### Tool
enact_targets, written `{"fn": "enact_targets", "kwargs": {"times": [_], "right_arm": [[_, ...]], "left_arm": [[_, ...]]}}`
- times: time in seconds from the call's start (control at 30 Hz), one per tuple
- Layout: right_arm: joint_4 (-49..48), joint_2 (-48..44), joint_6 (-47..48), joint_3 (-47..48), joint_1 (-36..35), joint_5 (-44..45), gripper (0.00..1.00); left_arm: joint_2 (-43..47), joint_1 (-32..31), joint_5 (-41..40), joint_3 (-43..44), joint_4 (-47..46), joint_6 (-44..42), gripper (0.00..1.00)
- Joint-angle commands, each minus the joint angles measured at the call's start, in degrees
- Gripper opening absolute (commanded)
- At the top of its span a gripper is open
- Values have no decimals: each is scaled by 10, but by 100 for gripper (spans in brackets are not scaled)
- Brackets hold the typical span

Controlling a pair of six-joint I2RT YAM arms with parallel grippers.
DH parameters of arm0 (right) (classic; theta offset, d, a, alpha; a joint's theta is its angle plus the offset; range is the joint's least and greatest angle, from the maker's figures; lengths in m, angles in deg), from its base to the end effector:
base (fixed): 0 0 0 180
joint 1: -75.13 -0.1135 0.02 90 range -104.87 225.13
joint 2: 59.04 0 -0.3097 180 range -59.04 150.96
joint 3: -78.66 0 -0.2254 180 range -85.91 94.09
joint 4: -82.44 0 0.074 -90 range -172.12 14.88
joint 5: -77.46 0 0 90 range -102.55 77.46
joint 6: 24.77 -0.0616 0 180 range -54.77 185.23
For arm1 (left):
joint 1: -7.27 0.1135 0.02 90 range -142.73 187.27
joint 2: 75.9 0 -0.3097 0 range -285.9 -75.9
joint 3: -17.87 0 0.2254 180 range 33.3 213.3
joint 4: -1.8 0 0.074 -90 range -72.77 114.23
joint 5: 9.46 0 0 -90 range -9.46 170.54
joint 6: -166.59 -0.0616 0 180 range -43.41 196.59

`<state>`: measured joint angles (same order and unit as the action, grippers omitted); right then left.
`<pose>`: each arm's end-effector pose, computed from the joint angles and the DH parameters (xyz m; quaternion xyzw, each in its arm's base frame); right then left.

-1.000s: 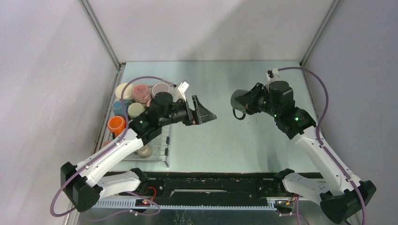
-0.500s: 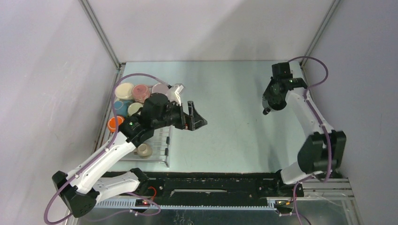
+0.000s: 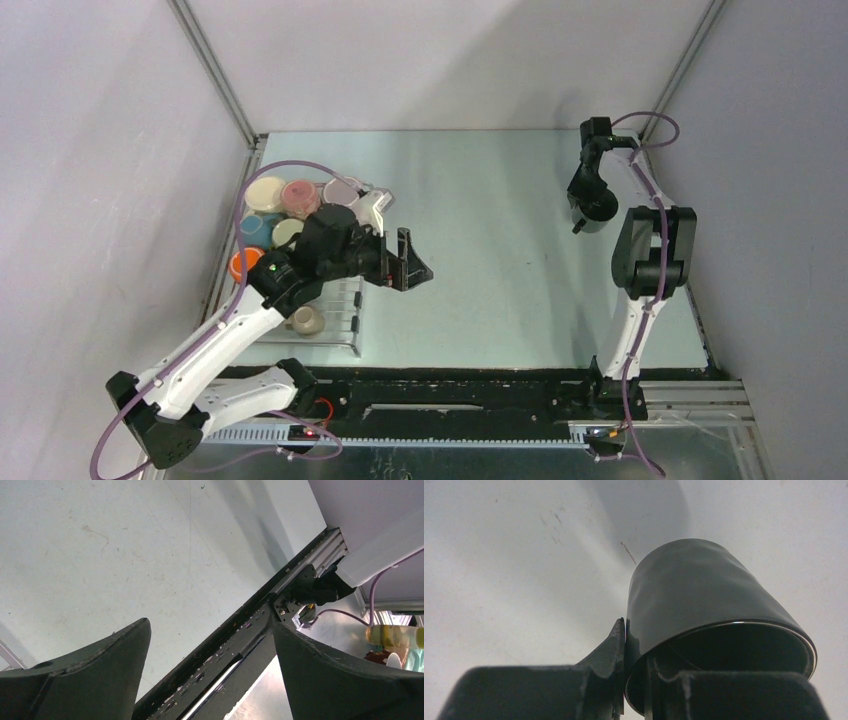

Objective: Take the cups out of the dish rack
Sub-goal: Place the cup at the center of the board.

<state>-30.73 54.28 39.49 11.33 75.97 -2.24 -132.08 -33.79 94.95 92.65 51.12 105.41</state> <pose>0.4193 -0.0172 0.2710 0.2416 0.9466 -0.0440 0.2089 0.1228 -0.1273 0.3744 0.1536 0.8508 -0.3704 0.3398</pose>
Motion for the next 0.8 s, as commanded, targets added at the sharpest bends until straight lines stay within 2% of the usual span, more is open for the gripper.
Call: {"fn": "enact_targets", "kwargs": {"times": [0.0, 0.33, 0.47, 0.77], "right_arm": [[13, 31, 24, 62, 11, 14, 0], [35, 106, 32, 130, 16, 8, 1], [47, 132, 29, 154, 16, 5, 6], [53, 147, 32, 165, 14, 10, 24]], "left_arm": [[24, 2, 9, 31, 9, -27, 100], [33, 3, 10, 33, 32, -45, 100], [33, 2, 12, 31, 36, -46, 100], [27, 3, 3, 26, 44, -46, 100]]}}
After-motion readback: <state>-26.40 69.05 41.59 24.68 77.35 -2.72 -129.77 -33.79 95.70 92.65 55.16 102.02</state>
